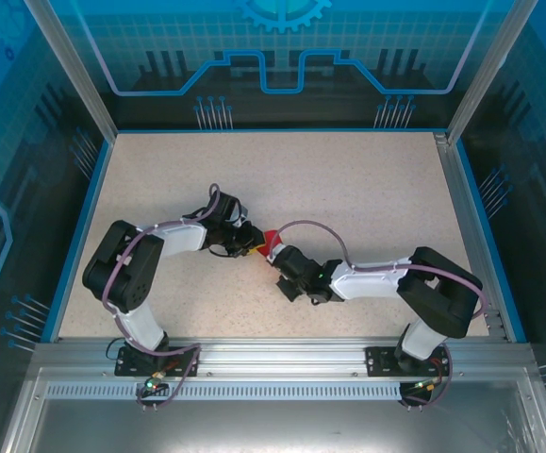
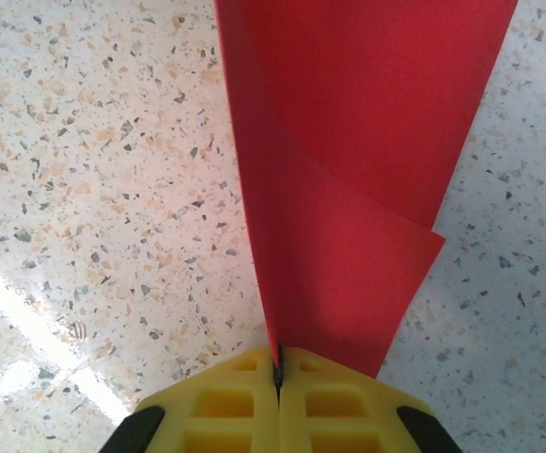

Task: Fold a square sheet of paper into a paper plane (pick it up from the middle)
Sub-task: Fold the wing for the fifth time at the center of the table.

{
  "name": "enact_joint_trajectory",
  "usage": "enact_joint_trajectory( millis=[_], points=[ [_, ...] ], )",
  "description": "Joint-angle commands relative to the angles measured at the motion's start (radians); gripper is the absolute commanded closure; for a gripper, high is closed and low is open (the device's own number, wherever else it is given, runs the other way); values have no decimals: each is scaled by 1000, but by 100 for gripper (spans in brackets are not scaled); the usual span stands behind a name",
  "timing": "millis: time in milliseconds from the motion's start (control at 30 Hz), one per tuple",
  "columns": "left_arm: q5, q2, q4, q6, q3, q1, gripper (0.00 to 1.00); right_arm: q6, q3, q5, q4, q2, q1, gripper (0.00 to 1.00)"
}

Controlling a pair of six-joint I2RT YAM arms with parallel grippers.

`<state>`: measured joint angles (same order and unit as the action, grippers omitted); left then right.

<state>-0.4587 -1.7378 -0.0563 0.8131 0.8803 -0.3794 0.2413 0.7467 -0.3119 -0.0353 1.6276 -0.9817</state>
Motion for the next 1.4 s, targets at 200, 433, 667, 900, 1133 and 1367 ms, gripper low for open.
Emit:
enact_joint_trajectory(
  millis=[200,433,667,900,1133,1367],
  points=[
    [135,193,-122,-45,-28,33,61,68,-88,354,130,-76,152,99],
    [147,262,-120,-52,-76,34,58,107,-126,490,207,-55,222,99],
    [108,278,-78,-46,-119,35,60,166,-152,599,298,-14,268,99],
    [64,278,-23,-42,-155,31,63,240,-176,706,386,29,324,99],
    [28,287,49,-42,-190,16,64,309,-190,856,492,85,382,99],
    [-26,253,218,-20,-213,-45,62,381,-183,940,540,135,425,99]
  ],
)
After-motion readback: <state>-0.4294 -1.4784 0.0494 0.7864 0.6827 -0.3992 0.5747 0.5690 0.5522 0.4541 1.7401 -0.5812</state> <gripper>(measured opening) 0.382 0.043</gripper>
